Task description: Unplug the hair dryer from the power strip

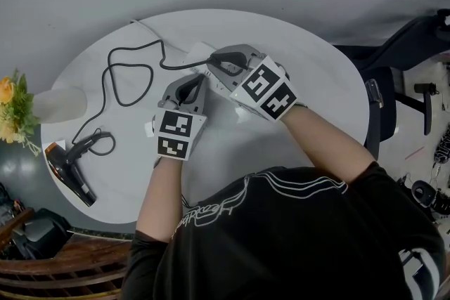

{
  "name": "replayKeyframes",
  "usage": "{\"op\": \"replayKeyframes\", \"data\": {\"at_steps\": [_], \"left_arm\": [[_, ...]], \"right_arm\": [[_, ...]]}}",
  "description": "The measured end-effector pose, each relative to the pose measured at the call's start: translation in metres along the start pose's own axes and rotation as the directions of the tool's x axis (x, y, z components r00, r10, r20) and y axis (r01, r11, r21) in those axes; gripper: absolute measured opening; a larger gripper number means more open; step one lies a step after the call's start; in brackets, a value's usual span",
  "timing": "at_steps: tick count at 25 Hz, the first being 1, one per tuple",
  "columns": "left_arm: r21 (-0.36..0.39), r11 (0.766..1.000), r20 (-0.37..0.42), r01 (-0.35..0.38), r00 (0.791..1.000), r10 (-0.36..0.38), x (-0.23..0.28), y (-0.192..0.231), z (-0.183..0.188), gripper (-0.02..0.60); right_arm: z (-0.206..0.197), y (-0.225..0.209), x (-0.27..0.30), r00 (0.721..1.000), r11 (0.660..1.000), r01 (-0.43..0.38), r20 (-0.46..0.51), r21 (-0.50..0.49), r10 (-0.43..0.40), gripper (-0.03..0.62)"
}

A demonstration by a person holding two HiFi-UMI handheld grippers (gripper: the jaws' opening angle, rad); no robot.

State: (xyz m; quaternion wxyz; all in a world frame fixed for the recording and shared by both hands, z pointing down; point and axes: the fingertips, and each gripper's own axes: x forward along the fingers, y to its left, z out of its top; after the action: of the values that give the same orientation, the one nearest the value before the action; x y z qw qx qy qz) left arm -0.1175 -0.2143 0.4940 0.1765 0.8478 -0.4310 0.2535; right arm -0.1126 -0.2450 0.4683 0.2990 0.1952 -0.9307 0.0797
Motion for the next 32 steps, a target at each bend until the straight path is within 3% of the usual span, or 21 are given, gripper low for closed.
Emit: {"op": "replayKeyframes", "data": {"at_steps": [6,16,22,24,28,32], "left_arm": [[0.038,0.999,-0.022,-0.021,1.000,0.022,0.001,0.000,-0.001,0.002],[0.044,0.999,-0.041,-0.017,0.999,0.019,0.001,-0.001,0.000,0.002],[0.008,1.000,-0.038,-0.011,0.999,0.011,0.000,0.000,-0.001,0.002],[-0.001,1.000,-0.037,-0.008,0.999,0.008,0.000,0.001,-0.001,0.002],[0.010,1.000,-0.039,-0.007,0.999,0.007,0.001,0.001,0.000,0.002],[0.041,0.999,-0.046,-0.008,0.999,0.009,0.003,-0.001,0.000,0.002]], "right_arm": [[0.000,0.002,0.002,0.998,0.990,0.053,-0.029,-0.133,-0.057,0.026],[-0.001,-0.007,-0.001,1.000,0.998,-0.011,0.006,0.056,0.011,0.026],[0.010,0.010,-0.004,1.000,0.993,0.022,-0.006,-0.119,-0.023,0.025],[0.013,0.012,-0.003,1.000,0.990,0.029,-0.008,-0.137,-0.030,0.025],[0.010,0.008,-0.003,1.000,0.995,0.014,-0.015,-0.101,-0.016,0.025],[0.003,-0.005,-0.003,1.000,1.000,-0.005,-0.002,0.024,0.005,0.026]]}}
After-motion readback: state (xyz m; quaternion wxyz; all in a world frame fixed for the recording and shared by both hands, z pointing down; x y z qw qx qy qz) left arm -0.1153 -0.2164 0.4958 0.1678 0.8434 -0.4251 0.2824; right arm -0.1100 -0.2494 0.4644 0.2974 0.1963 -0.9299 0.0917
